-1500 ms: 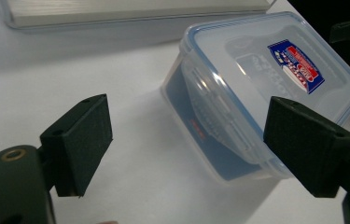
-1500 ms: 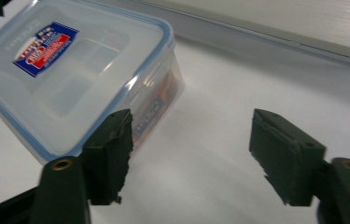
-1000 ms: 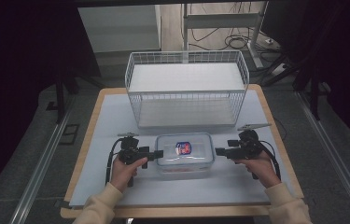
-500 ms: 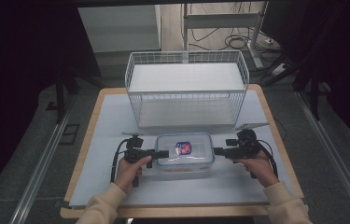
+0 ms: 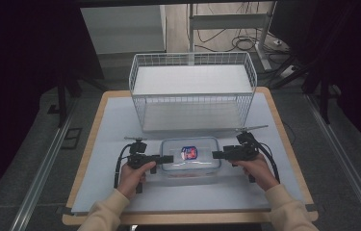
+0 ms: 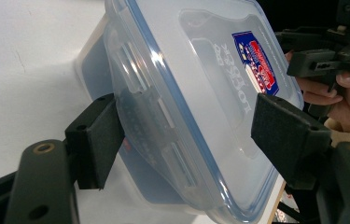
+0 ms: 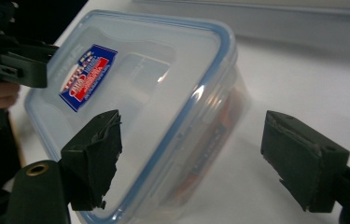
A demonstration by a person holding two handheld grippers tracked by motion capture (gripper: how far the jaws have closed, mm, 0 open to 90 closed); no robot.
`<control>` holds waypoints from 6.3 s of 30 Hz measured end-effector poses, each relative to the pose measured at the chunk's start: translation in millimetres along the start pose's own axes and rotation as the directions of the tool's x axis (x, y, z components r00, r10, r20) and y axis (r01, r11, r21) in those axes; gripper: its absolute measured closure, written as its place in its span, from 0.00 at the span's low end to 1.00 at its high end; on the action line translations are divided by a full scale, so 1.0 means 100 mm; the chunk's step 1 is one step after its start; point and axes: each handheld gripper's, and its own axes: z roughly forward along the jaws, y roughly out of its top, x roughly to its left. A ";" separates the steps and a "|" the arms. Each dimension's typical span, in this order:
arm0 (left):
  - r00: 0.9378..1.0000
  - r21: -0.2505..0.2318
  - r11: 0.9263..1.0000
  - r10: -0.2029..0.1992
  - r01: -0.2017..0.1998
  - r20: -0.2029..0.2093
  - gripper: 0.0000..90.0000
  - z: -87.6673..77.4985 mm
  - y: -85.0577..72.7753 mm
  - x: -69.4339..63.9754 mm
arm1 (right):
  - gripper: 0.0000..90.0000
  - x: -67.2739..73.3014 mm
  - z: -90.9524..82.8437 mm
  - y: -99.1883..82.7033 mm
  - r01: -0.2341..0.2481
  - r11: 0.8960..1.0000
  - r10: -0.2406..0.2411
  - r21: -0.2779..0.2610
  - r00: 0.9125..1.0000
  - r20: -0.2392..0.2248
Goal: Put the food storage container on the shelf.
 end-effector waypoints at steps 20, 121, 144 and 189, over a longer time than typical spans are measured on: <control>1.000 -0.002 1.000 0.007 -0.007 0.010 0.31 -0.01 0.00 0.02 | 0.28 -0.06 0.13 -0.01 -0.101 0.994 0.106 0.043 0.985 -0.135; 0.962 -0.176 0.946 0.262 -0.272 -0.076 0.51 -0.40 0.10 -0.54 | 0.60 0.36 -0.49 0.09 0.084 0.975 -0.101 -0.208 0.992 -0.071; 0.941 -0.228 0.913 0.328 -0.338 -0.080 0.51 -0.71 0.76 -0.89 | 0.60 0.62 -0.85 0.73 0.158 0.945 -0.174 -0.286 0.984 -0.031; 0.934 -0.231 0.906 0.352 -0.355 -0.056 0.51 -0.80 1.97 -0.95 | 0.59 0.55 -1.07 1.81 0.135 0.939 -0.139 -0.318 0.990 0.008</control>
